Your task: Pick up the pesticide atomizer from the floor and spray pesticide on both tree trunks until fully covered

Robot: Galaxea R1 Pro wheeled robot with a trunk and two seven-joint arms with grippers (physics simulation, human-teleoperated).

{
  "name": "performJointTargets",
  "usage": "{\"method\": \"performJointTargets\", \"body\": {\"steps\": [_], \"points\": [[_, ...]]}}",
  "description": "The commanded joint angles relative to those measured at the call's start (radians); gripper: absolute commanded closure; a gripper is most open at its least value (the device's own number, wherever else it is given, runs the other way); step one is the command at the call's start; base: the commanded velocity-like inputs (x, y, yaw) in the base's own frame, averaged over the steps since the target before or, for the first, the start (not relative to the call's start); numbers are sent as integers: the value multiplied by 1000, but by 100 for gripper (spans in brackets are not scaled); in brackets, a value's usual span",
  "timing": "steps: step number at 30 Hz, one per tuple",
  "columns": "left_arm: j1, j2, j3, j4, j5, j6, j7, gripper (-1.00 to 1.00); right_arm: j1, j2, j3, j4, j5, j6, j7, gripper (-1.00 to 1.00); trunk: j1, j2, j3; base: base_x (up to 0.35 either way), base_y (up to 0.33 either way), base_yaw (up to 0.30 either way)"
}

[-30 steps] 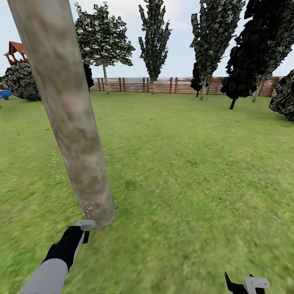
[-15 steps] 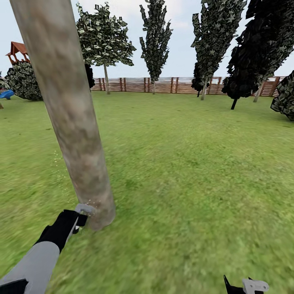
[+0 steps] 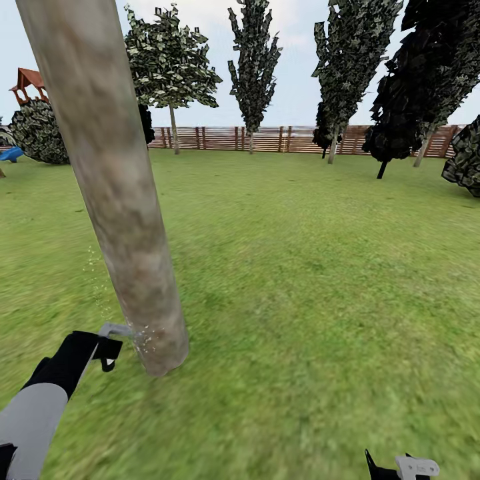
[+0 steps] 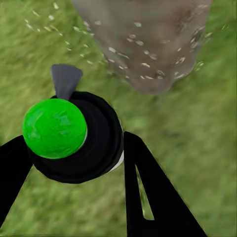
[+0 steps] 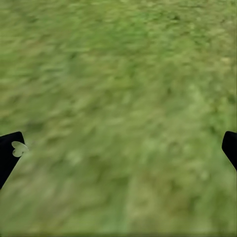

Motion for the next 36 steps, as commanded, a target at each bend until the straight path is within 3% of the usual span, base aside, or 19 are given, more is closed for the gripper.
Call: {"method": "performJointTargets", "body": {"steps": [1,3,10,16,17,20,22,30,36], "points": [[-2,8,0,0,4,1,-1,100,0,0,0,0,0,0,0,-100,0,0,0,0,0,0],[-9,21,-1,-1,4,0,-2,100,0,0,0,0,0,0,0,-100,0,0,0,0,0,0],[-2,-4,-8,0,3,-9,-1,100,0,0,0,0,0,0,0,-100,0,0,0,77,71,0],[0,-8,-11,-1,2,-14,-1,100,0,0,1,0,0,0,0,-100,0,0,0,119,113,0],[0,-13,-11,-1,2,-15,-1,100,0,0,1,0,0,0,0,-100,0,0,0,9,9,0],[0,-79,-13,-1,0,-17,-2,100,0,0,1,0,0,0,0,-100,0,0,0,2,1,0],[-1,-95,-14,-1,0,-17,-3,100,0,0,1,0,0,0,0,-100,0,0,0,0,0,0],[-6,-101,-14,-4,1,-16,-3,100,0,0,1,0,0,0,0,-100,0,0,0,-146,0,0],[-16,-117,-12,-78,5,4,-2,100,0,0,1,0,0,0,0,-100,0,0,0,-8,0,0]]}}
